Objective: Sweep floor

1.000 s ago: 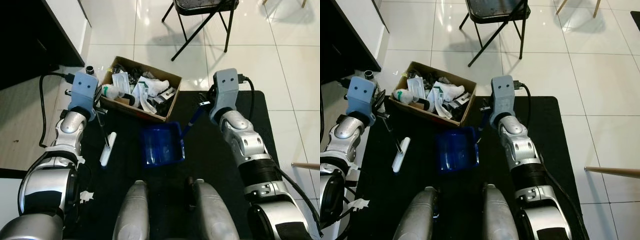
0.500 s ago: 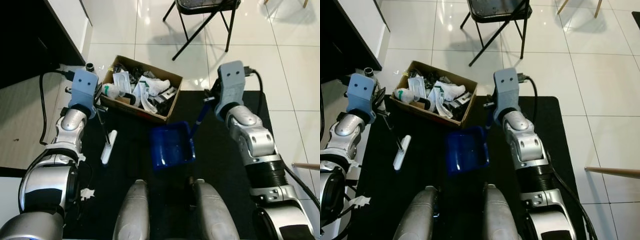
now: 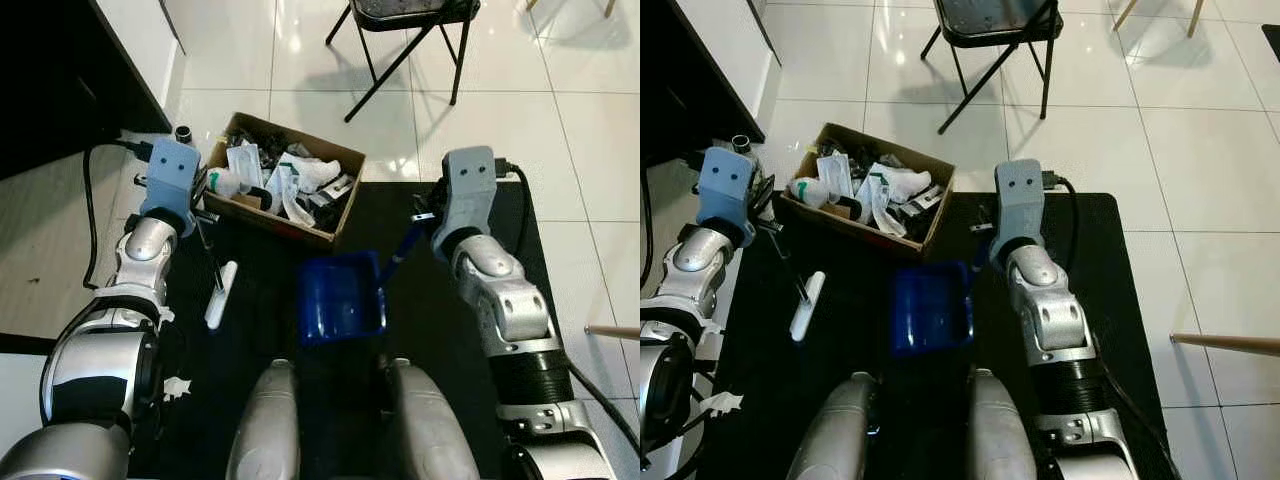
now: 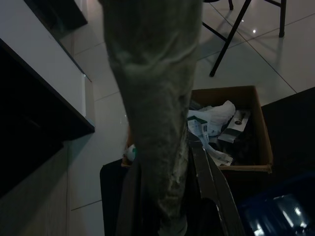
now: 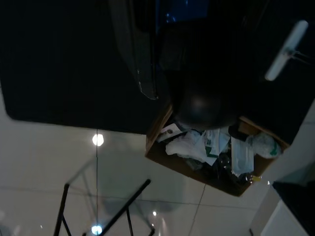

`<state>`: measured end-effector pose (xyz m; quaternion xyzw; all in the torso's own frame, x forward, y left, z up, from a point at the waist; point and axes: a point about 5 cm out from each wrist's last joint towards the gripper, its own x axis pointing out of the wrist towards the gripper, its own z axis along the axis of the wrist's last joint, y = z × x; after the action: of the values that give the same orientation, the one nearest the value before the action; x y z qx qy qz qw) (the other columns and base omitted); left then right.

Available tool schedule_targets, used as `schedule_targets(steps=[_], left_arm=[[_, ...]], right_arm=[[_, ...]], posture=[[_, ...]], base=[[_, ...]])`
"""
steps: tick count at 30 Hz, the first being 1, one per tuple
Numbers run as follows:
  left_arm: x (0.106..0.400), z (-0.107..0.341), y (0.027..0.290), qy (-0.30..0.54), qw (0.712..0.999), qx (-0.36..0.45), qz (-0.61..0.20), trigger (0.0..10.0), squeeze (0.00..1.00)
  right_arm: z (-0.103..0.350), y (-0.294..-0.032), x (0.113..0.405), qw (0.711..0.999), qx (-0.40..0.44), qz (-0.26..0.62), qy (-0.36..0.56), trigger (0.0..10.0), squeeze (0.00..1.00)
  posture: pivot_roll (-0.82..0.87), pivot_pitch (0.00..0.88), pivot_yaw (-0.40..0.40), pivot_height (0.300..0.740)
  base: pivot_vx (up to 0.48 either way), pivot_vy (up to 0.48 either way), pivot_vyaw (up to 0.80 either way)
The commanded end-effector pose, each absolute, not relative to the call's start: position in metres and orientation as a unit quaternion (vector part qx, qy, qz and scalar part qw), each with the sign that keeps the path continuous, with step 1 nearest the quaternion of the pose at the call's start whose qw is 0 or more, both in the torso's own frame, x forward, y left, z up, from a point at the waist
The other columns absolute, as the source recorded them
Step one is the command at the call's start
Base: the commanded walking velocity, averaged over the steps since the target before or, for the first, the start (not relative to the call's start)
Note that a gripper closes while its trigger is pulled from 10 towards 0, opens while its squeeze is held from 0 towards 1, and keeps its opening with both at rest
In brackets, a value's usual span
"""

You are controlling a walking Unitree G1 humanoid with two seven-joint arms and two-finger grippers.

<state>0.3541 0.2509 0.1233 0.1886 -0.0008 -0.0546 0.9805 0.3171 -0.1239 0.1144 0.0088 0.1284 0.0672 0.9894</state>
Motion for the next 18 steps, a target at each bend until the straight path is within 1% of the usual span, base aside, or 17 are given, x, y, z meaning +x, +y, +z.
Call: schedule_targets(steps=[1, 5, 8, 9, 15, 18], left_arm=[[0.353, 0.118, 0.247, 0.008, 0.98, 0.188, -0.061, 10.0, 0.0], [0.353, 0.117, 0.247, 0.009, 0.98, 0.189, -0.062, 10.0, 0.0], [0.352, 0.116, 0.246, 0.011, 0.98, 0.19, -0.064, 10.0, 0.0], [0.352, 0.114, 0.245, 0.014, 0.979, 0.19, -0.065, 10.0, 0.0], [0.351, 0.108, 0.241, 0.028, 0.979, 0.188, -0.068, 10.0, 0.0], [0.351, 0.104, 0.238, 0.043, 0.979, 0.188, -0.066, 10.0, 0.0]], right_arm=[[0.1, -0.124, 0.313, 0.988, 0.038, 0.061, 0.137, 10.0, 0.0], [0.089, -0.12, 0.31, 0.986, 0.047, 0.067, 0.147, 10.0, 0.0], [0.077, -0.119, 0.308, 0.983, 0.032, 0.068, 0.166, 10.0, 0.0], [0.066, -0.119, 0.306, 0.981, 0.016, 0.068, 0.181, 10.0, 0.0], [0.053, -0.122, 0.305, 0.978, 0.012, 0.064, 0.196, 10.0, 0.0], [0.051, -0.122, 0.307, 0.98, 0.014, 0.063, 0.187, 10.0, 0.0]], posture=[[-0.03, 0.195, 0.037, 0.74], [-0.03, 0.197, 0.037, 0.74], [-0.02, 0.2, 0.032, 0.74], [-0.02, 0.202, 0.031, 0.74], [-0.02, 0.211, 0.031, 0.74], [-0.02, 0.213, 0.031, 0.74]], base=[[0.0, 0.0, 0.0], [0.0, 0.0, 0.0], [0.0, 0.0, 0.0], [0.0, 0.0, 0.0], [0.0, 0.0, 0.0], [0.0, 0.0, 0.0]])
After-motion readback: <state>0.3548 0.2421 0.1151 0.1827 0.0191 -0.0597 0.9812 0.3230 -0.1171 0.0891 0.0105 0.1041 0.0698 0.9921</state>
